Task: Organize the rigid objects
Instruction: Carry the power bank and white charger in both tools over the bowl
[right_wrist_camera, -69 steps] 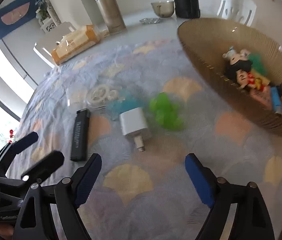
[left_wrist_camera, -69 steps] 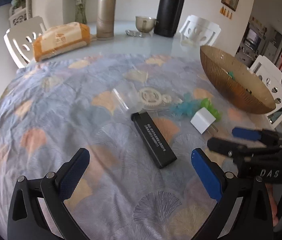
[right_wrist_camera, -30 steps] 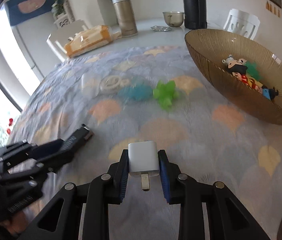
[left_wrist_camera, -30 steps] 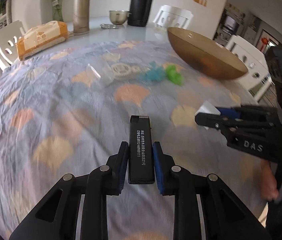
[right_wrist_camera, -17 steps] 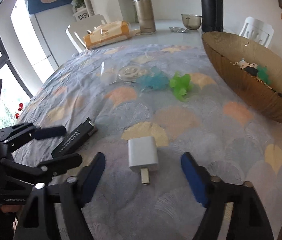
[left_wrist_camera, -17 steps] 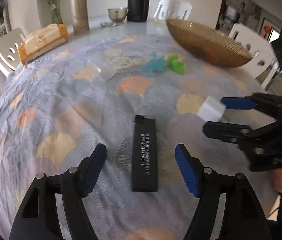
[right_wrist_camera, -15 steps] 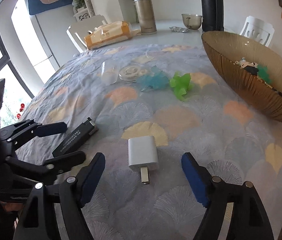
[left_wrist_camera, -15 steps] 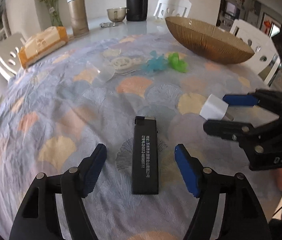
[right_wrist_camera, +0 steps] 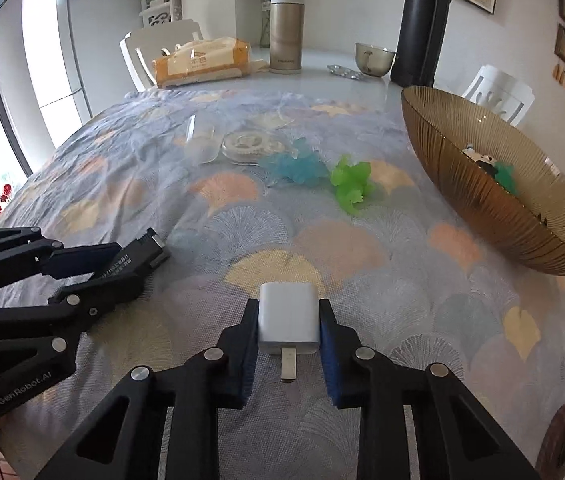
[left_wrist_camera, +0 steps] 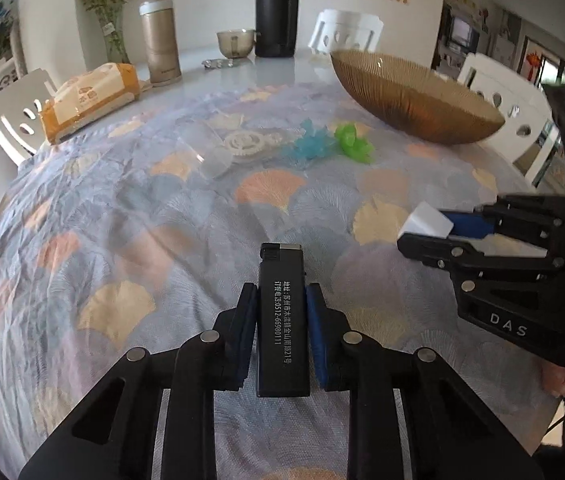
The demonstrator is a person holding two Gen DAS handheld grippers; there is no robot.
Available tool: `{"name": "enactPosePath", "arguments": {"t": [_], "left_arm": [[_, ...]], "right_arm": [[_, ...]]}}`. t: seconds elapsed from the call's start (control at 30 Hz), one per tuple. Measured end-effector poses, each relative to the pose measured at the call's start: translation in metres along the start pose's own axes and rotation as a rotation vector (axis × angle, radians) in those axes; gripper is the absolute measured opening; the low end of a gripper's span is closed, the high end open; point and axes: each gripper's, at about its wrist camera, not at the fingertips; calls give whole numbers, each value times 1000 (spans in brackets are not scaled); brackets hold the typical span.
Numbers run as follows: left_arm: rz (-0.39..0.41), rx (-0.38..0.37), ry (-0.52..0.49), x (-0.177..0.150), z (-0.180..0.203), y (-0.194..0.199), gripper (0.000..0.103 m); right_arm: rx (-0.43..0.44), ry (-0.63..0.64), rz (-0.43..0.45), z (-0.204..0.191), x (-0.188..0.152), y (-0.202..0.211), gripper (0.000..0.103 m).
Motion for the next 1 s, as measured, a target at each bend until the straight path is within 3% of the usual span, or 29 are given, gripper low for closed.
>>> {"name": "enactPosePath", "arguments": {"t": [0.17, 0.43, 0.73, 0.9, 1.0], "left_arm": [[48, -97, 81, -2, -17, 14, 21], [179, -83, 77, 12, -13, 66, 21], [343, -56, -11, 50, 1, 138, 21], [376, -26, -51, 74, 25, 169, 21], [429, -71, -71, 87, 38, 189, 21]], "right_arm": [[4, -32, 29, 5, -1, 5, 26], [36, -73, 133, 17, -7, 25, 26], [40, -122, 150, 25, -7, 31, 26], [38, -174, 217, 40, -1, 71, 26], [8, -207, 319, 58, 7, 120, 26]]}}
Point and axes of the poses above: each gripper's, at about its wrist camera, not at the fingertips, and y roughly against the way its jaws point, z to its right, x to its top, and after that the axes turned 12 degrees about -z, right-handed
